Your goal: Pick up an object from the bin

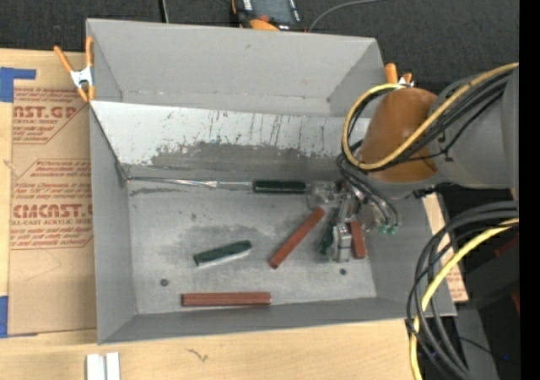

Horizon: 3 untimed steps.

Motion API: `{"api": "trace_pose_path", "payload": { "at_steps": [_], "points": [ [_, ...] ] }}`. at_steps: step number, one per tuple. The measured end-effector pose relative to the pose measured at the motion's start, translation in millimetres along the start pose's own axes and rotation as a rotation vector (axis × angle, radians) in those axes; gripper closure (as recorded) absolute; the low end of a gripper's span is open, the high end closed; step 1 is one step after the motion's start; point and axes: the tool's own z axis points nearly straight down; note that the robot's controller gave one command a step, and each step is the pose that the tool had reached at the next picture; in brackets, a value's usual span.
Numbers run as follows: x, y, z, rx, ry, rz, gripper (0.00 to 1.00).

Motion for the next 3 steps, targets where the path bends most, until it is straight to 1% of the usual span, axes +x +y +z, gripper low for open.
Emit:
{"api": "trace_pose_path", "payload": {
  "at_steps": [1, 2, 3],
  "points": [
    [-4.7, 50, -4, 0.0, -0.005, -0.095, 0.0],
    [-6.4, 49, -6, 0.001, -0.011, -0.091, 1.0],
    [-4.1, 119, -6, 0.003, -0.009, -0.46, 1.0]
  ]
}}
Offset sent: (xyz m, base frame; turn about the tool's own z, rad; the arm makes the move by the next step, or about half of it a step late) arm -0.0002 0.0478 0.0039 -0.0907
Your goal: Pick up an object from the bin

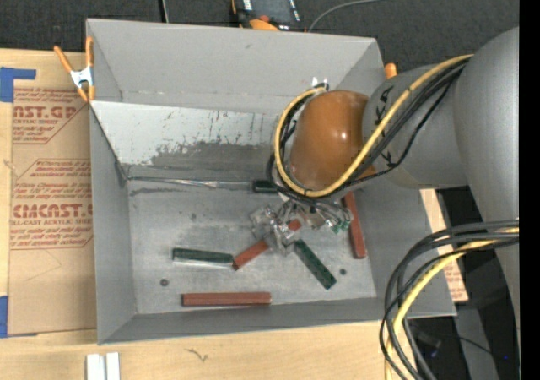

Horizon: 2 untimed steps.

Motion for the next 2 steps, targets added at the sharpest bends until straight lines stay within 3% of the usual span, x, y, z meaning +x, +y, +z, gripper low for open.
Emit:
{"api": "trace_pose_path", "payload": {
  "at_steps": [1, 2],
  "points": [
    [14.3, -0.3, -144.2, -0.002, 0.0, -0.578, 1.0],
    [14.9, 0.3, -142.9, -0.005, 0.001, -0.578, 0.0]
  ]
}}
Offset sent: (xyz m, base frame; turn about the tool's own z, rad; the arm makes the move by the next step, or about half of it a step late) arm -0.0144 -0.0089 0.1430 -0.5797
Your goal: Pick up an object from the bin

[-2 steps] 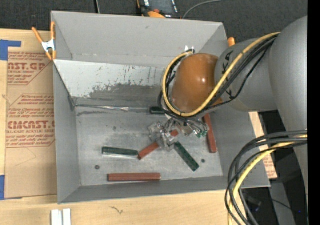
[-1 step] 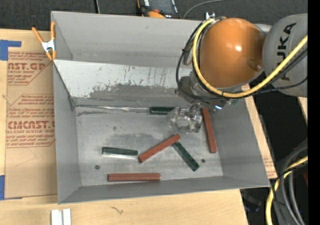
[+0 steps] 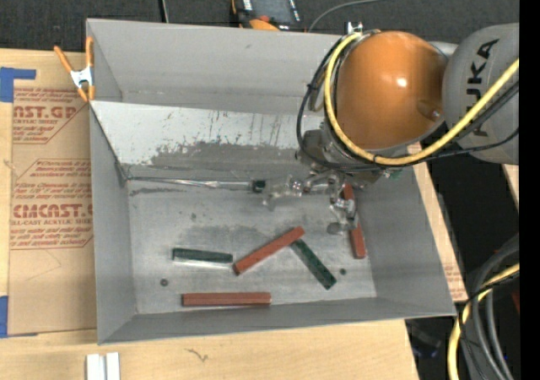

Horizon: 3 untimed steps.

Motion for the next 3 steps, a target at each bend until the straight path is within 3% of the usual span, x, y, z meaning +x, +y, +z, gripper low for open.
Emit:
{"api": "trace_pose_path", "payload": {
  "at_steps": [1, 2, 3],
  "points": [
    [-55.8, 10, 89, -0.008, 0.002, -0.035, 0.0],
    [-29.0, 40, 146, -0.002, 0.0, -0.202, 0.0],
    [-31.4, -26, 134, 0.004, 0.0, -0.247, 0.0]
  ]
}}
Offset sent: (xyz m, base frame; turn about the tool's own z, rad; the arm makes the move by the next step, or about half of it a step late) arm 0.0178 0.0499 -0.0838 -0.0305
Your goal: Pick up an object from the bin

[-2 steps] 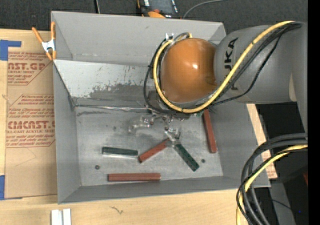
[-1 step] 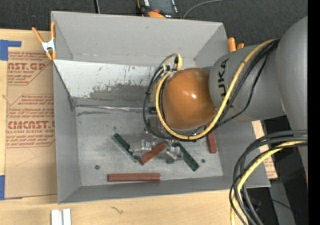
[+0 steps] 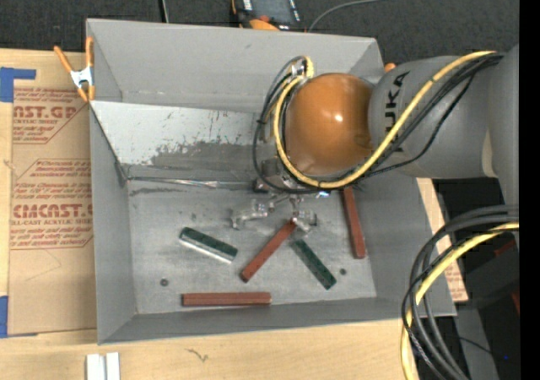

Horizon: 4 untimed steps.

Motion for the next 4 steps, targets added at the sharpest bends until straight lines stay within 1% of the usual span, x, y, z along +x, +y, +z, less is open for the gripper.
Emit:
{"api": "trace_pose_path", "payload": {
  "at_steps": [1, 2, 3, 4],
  "points": [
    [12.7, 54, 10, -0.003, -0.002, 0.026, 0.0],
    [12.9, 54, 10, -0.005, 0.001, 0.025, 1.0],
    [11.2, 60, -157, 0.003, -0.001, 0.017, 1.0],
    [-10.5, 52, -206, 0.001, -0.002, -0.035, 1.0]
  ]
}}
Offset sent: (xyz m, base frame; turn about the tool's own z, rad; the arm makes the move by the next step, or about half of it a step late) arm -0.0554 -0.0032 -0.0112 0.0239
